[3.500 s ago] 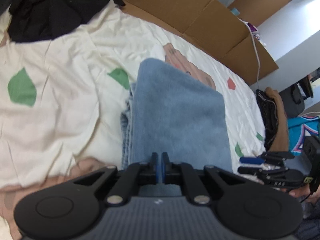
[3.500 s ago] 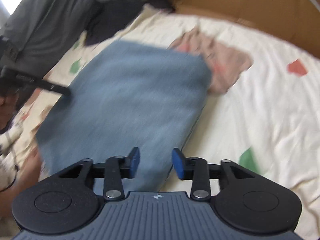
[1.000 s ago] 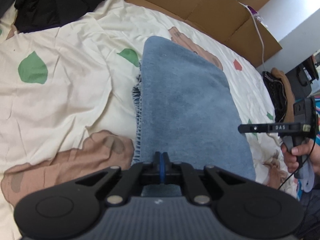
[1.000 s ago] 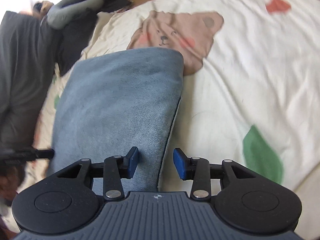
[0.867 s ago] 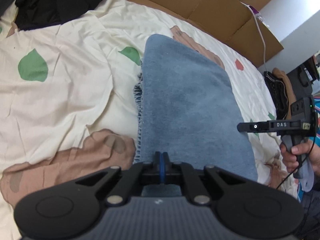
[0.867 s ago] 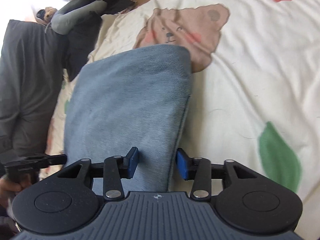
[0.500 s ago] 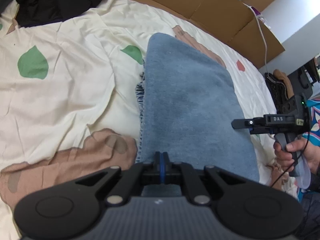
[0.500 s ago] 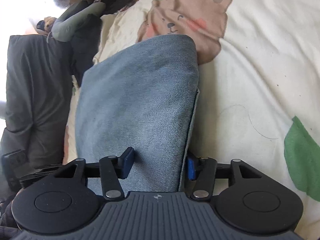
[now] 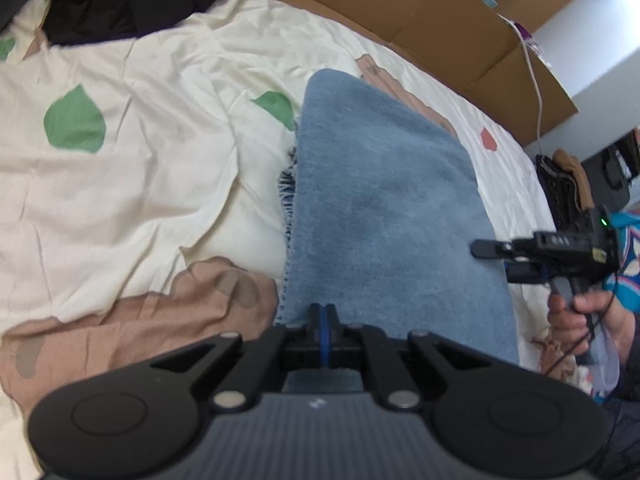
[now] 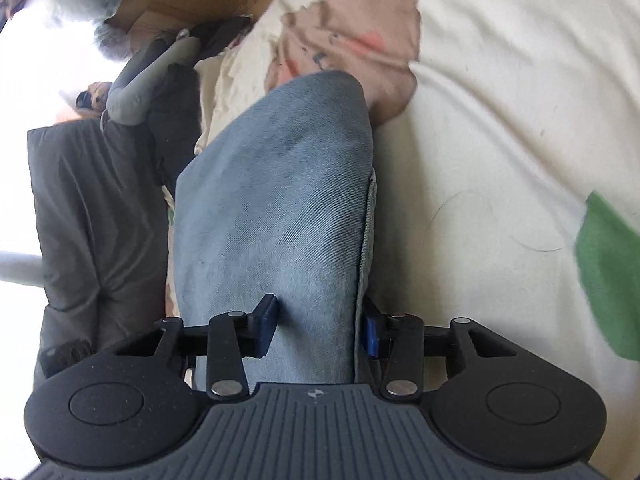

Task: Fold clothes
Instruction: 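Move the right gripper to the opposite side edge of the jeans bundle, then close both grippers on opposite sides of the folded jeans bundle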

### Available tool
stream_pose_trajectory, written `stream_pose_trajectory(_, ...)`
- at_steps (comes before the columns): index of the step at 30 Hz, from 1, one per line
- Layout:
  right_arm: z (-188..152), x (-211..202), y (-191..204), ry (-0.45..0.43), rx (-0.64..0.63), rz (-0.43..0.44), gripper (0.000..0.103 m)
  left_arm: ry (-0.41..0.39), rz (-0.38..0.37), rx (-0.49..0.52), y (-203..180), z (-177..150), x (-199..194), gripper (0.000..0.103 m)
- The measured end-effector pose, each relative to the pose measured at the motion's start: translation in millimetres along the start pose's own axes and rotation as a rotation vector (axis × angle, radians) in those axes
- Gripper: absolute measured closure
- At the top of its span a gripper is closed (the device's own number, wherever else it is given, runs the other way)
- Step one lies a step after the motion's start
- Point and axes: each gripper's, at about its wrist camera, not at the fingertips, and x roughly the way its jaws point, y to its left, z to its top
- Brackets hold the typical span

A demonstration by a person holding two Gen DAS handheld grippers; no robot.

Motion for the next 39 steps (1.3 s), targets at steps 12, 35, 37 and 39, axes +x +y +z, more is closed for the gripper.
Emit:
stream_pose_trajectory(12, 4, -4, 10, 0.018, 0.019, 0.022, 0.078, -0.107, -0.036, -0.093, 31, 14, -13, 0.037)
stream_pose_trajectory(35, 4, 5, 1, 0.082, 0.086, -0.082, 0.058, 0.069, -0.456, -0.445, 84, 31, 85, 0.029)
stream_pose_trajectory(37, 5, 6, 3, 0.085, 0.09, -0.1, 0.055, 0.071, -0.475, -0.454, 85, 29, 88, 0.029)
stream_pose_trajectory(39, 5, 7, 5, 0.085, 0.088, -0.112, 0.054, 0.078, -0.486, -0.441, 84, 32, 91, 0.029)
